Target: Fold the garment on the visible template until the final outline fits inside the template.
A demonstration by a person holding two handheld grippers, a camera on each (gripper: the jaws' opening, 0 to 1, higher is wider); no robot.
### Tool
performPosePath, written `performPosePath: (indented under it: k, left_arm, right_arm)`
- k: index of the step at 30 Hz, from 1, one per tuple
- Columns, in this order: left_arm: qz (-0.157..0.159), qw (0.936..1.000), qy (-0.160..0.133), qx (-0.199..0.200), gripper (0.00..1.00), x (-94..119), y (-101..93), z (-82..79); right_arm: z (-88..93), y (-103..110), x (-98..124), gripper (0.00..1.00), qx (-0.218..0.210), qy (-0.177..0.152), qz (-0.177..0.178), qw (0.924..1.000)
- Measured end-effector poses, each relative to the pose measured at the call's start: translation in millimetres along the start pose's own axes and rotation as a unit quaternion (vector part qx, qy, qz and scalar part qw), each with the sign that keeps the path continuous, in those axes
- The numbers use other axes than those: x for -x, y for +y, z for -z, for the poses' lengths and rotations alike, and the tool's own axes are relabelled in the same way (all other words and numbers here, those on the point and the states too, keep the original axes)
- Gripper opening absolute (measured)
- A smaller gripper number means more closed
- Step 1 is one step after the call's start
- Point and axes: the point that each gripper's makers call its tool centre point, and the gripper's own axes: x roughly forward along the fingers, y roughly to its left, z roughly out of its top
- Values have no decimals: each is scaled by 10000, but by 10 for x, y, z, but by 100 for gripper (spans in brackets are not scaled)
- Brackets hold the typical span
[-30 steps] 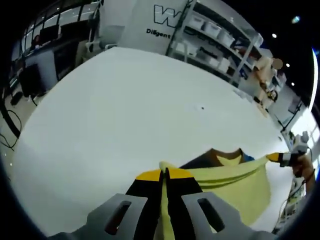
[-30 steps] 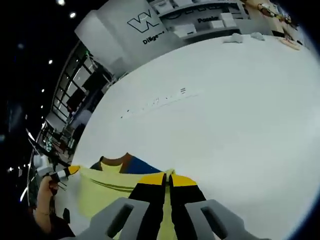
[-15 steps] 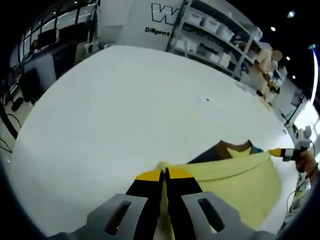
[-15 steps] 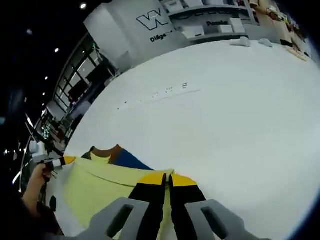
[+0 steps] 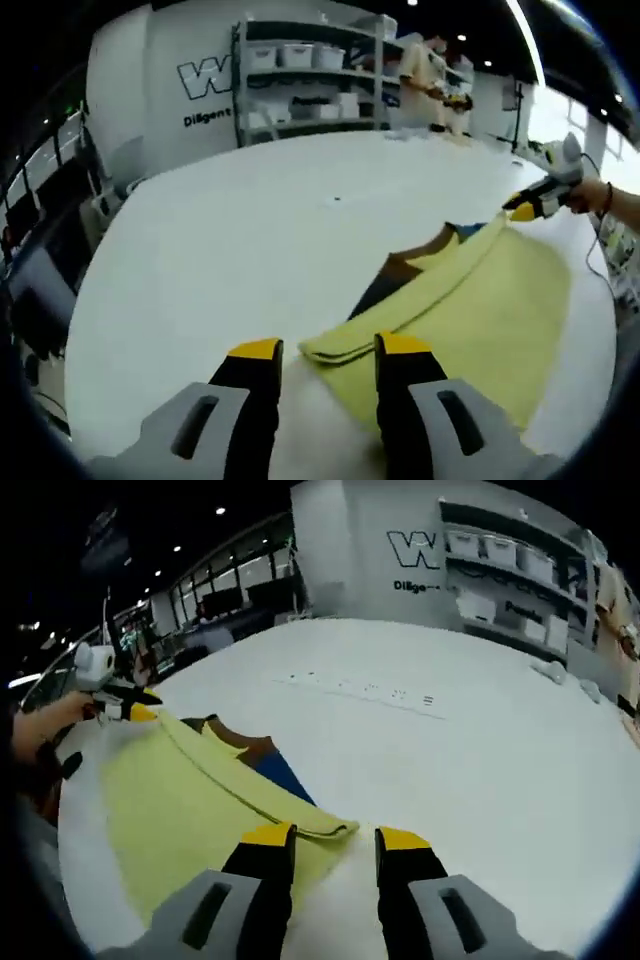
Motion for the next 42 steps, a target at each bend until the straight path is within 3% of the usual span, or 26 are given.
performPosePath:
  k: [3,5,7,14,19,21,24,26,28,31,33,34,36,40,42]
  left_arm:
    - [121,9987,44,-486,42,9,-4,4]
    - [108,9946,113,-1024,42,13,21,14]
    - [163,9920,187,-1237,42,0,18,48]
    - [129,9910,244,-1308,37,-76,61,95]
    - [76,9848,329,-1705,32,-151,80,114]
    - [74,9853,373,-1667,28,-178,87,139]
    - [7,9895,251,-1424,26,-198,112,82]
    - [-83,9912,179,-1306,26,-214,132,40]
    - [-80,9932,121,-1155,21,-231,118,3]
    - [-295,9952,123,-920,10,-270,179,-14]
    - [-290,9985,78,-458,8,-293,174,-20]
    - [-308,9994,128,-10,7,-302,183,-1]
    - [-431,9984,217,289,5,-316,236,32]
    - [-524,9979,382,-62,5,-355,224,86]
    - [-536,9978,379,-30,5,-359,207,83]
  right_arm:
    - [44,34,5,35,898,202,-83,9957]
    - [51,41,-8,34,1215,259,-85,9922]
    - [45,21,-41,33,1424,304,-47,9893]
    - [-22,12,-160,28,2111,322,12,9769]
    - [-24,36,-206,16,2098,347,-78,9771]
    - [-5,40,-217,13,2105,396,-103,9767]
    - [-35,14,-233,12,2059,384,-81,9778]
    - [-101,-33,-251,8,1752,233,-5,9843]
    - [-156,-52,-256,0,1606,115,22,9869]
    - [-156,-65,-302,0,1404,127,-22,9900]
    - [-119,-64,-335,0,1329,224,-23,9909]
    - [-110,-74,-353,0,1202,238,10,9925]
    - [-114,-87,-373,0,869,201,99,9960]
    - [-110,-136,-399,0,575,209,270,9978]
    - [-116,-163,-403,1,453,218,383,9980]
